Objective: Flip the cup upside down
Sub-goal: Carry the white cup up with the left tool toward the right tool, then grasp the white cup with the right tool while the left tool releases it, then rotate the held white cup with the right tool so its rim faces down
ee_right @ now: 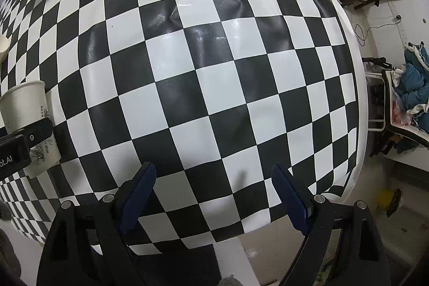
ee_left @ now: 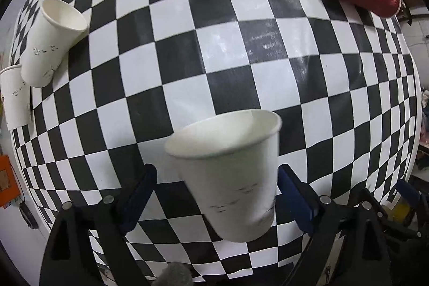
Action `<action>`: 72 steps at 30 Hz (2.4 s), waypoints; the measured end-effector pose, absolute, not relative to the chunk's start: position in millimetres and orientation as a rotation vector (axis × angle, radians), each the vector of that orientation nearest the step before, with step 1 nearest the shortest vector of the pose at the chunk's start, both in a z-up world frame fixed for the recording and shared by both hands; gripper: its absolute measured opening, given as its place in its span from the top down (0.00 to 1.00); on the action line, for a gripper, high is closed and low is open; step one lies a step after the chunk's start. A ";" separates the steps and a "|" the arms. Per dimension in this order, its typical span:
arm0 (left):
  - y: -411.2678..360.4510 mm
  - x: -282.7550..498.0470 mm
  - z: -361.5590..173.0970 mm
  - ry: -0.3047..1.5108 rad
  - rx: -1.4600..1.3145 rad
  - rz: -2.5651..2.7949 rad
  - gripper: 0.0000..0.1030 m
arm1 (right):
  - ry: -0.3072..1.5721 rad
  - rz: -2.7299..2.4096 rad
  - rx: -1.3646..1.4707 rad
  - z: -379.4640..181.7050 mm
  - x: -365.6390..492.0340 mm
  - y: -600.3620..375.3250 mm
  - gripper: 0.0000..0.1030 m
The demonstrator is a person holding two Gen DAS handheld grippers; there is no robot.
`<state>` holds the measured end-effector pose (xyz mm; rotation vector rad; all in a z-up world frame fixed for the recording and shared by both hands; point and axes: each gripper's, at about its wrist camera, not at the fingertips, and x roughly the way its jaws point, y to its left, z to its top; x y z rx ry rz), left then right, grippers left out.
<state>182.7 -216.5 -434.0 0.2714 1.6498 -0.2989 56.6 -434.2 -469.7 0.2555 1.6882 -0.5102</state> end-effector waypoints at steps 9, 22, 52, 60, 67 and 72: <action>-207.7 203.9 -403.8 1.592 0.199 -0.293 0.12 | 1.670 -0.501 0.283 -458.2 63.1 -429.7 0.13; -110.9 169.6 -304.4 1.303 0.027 -0.099 0.00 | 1.572 -0.195 -0.014 -376.2 103.8 -373.9 0.11; -35.4 140.6 -427.7 1.436 0.038 0.127 0.00 | 0.290 1.077 -2.709 -517.3 30.3 -225.4 0.40; -21.5 143.8 -429.1 1.442 0.029 0.140 0.00 | 0.436 1.056 -2.597 -509.5 32.5 -211.8 0.43; -1.8 153.1 -418.1 1.416 0.053 0.140 0.00 | 0.745 0.913 -2.341 -489.0 54.5 -188.2 0.43; -12.5 158.3 -402.9 1.386 0.068 0.130 0.00 | 1.205 0.763 -1.926 -466.5 103.7 -177.0 0.43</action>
